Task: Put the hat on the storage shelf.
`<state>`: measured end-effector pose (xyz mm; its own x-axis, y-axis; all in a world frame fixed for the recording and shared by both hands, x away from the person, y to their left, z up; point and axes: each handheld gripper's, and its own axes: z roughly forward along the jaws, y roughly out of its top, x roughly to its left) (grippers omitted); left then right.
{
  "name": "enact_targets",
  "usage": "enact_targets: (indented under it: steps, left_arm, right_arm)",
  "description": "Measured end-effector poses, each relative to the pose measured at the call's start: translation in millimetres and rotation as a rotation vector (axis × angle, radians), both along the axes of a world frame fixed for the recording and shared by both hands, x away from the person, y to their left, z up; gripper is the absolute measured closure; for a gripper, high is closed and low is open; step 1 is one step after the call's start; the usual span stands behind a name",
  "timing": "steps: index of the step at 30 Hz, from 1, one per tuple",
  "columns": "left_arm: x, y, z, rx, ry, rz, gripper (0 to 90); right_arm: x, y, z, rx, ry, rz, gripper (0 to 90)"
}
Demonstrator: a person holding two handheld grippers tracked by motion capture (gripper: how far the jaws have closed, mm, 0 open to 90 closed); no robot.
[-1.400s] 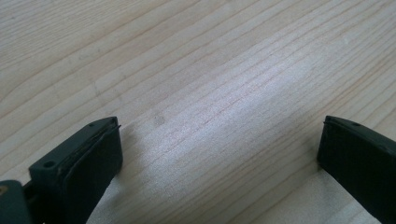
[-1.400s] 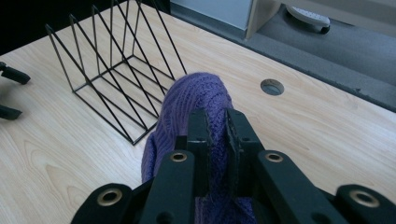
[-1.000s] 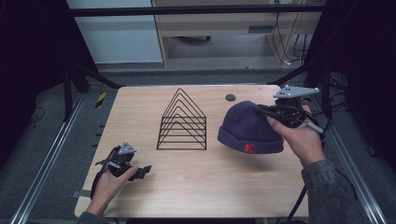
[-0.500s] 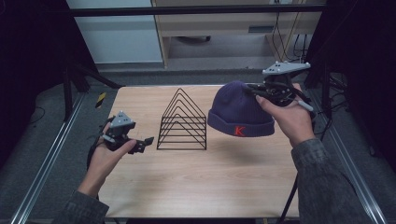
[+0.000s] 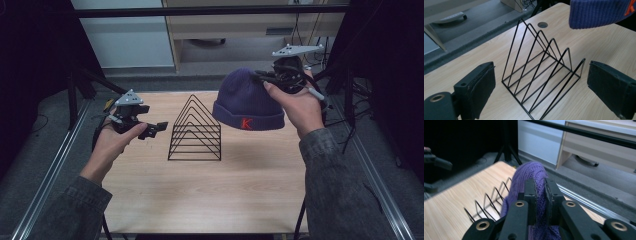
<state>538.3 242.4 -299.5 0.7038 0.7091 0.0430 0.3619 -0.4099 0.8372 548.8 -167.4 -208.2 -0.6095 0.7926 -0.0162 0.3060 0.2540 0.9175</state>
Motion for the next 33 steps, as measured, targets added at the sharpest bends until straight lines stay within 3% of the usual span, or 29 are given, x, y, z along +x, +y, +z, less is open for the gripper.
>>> enact_targets:
  steps: [6, 14, 22, 25, 29, 33]
  left_arm:
    - [-5.9, -0.4, 6.4, -0.016, -0.003, 0.026, 7.4]
    - [-2.2, -0.8, 10.8, -0.061, 0.004, 0.010, 8.1]
    - [1.3, -9.5, 14.8, -0.074, -0.004, -0.013, 8.4]
    - [0.8, -15.1, 14.9, -0.064, -0.009, -0.028, 8.3]
    - [4.6, -20.5, 8.5, -0.014, -0.025, -0.033, 8.4]
    - [14.4, -15.3, 3.9, -0.036, -0.016, -0.009, 8.5]
  right_arm:
    - [-0.7, 21.5, 13.9, -0.008, -0.024, -0.012, 81.7]
    - [4.4, 52.4, 22.8, 0.005, -0.051, 0.047, 81.7]
    - [13.6, 83.0, 30.9, 0.025, -0.078, 0.096, 81.7]
    - [15.2, 93.0, 32.2, 0.025, -0.082, 0.105, 81.7]
    - [17.6, 105.0, 30.4, 0.030, -0.077, 0.127, 81.7]
    - [21.4, 117.1, 26.6, 0.037, -0.071, 0.154, 81.7]
